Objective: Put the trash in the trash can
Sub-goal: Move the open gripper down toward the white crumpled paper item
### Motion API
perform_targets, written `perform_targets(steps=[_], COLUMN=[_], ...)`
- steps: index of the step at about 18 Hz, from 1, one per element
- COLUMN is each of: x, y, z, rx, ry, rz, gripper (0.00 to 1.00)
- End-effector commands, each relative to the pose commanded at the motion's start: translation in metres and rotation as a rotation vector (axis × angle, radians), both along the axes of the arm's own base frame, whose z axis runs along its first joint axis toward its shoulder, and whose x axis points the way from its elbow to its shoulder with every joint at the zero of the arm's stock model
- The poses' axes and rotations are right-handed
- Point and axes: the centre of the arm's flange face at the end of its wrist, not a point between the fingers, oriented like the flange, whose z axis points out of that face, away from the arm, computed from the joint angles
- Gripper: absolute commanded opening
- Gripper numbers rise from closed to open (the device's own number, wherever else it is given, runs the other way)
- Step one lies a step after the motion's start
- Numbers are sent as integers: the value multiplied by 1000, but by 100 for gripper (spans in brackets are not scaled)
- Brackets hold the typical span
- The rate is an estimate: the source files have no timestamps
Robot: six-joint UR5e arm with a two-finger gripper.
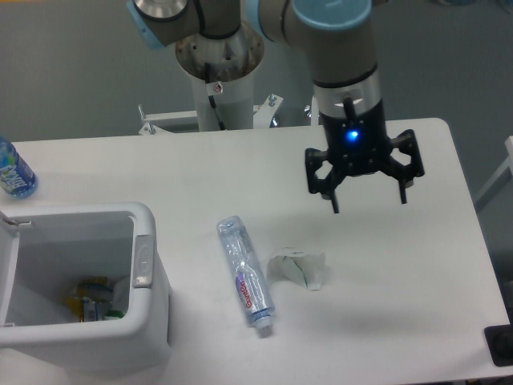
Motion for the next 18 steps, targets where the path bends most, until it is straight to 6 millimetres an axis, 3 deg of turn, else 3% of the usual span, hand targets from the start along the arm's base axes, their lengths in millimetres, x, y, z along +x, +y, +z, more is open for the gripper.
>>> perform_targets(steps=[6, 10, 13, 16, 18], x=[2, 2, 7, 6, 12], y=[2, 2, 5, 9, 10], z=[-21, -55, -63, -75, -88], rx=[-3, -22, -34, -66, -131], ry=[-22, -25, -35, -45, -43], rz=[-5, 6, 9, -48, -174], gripper=[100, 100, 100, 100, 100])
